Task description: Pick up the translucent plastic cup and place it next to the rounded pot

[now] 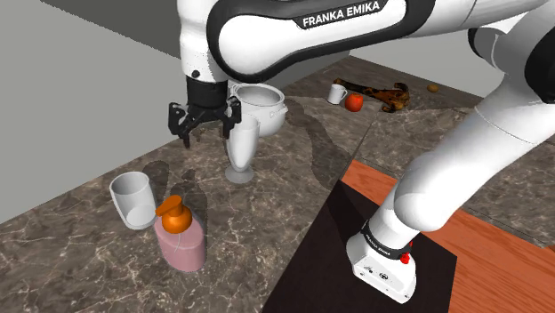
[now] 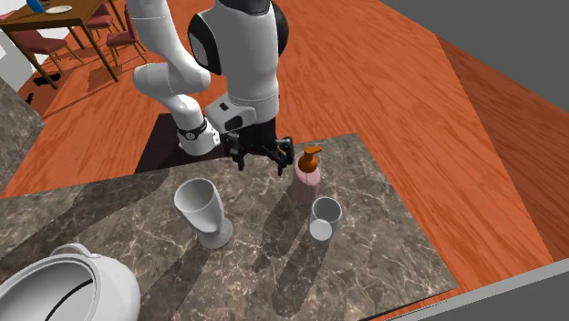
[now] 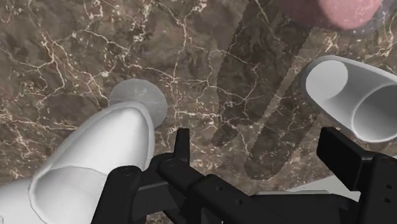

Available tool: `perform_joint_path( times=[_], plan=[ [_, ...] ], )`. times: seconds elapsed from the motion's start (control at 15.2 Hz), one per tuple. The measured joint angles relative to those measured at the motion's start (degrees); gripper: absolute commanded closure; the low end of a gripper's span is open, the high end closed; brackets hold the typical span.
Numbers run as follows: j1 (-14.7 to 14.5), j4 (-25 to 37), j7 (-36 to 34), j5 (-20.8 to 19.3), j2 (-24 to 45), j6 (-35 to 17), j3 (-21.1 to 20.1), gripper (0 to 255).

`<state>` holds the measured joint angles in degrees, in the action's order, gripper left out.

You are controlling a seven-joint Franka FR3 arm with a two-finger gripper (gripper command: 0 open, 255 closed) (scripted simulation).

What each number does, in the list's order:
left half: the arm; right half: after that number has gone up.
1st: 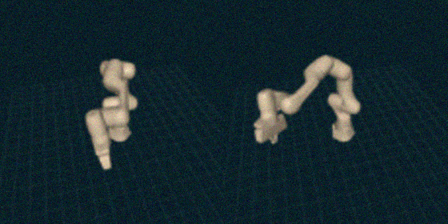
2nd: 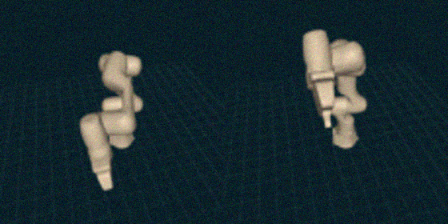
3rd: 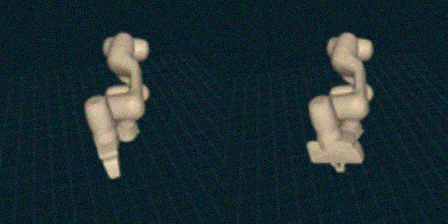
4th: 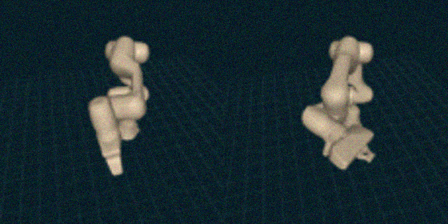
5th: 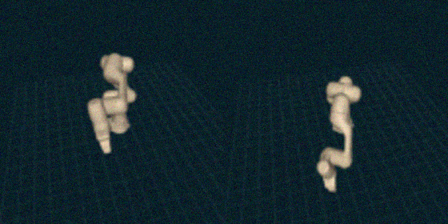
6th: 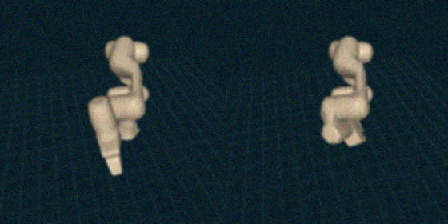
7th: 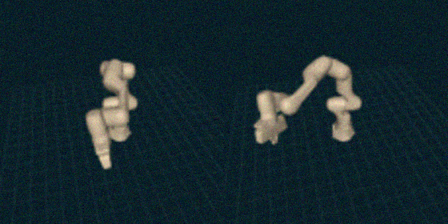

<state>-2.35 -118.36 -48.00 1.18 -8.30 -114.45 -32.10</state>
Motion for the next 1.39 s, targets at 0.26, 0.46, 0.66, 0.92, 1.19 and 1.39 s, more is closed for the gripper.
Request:
perform_joint_path(
  times=[0.26, 0.46, 0.66, 0.92, 1.19, 1.39],
  plan=[
    [-1.21, 5.38, -7.93, -5.76, 9.07, -0.89, -3.08, 0],
    [-3.49, 11.83, -13.93, -11.27, 17.46, 0.0, -4.05, 0],
    [-7.19, 18.52, -19.34, -16.36, 25.76, 1.15, -3.77, 0],
    [-10.39, 23.71, -22.62, -19.9, 32.25, 1.74, -2.65, 0],
    [-10.74, 22.48, -23.46, -20.95, 33.69, -0.61, -2.13, 0],
    [-10.73, 21.56, -23.73, -21.47, 34.35, -2.08, -1.82, 0]
  ],
)
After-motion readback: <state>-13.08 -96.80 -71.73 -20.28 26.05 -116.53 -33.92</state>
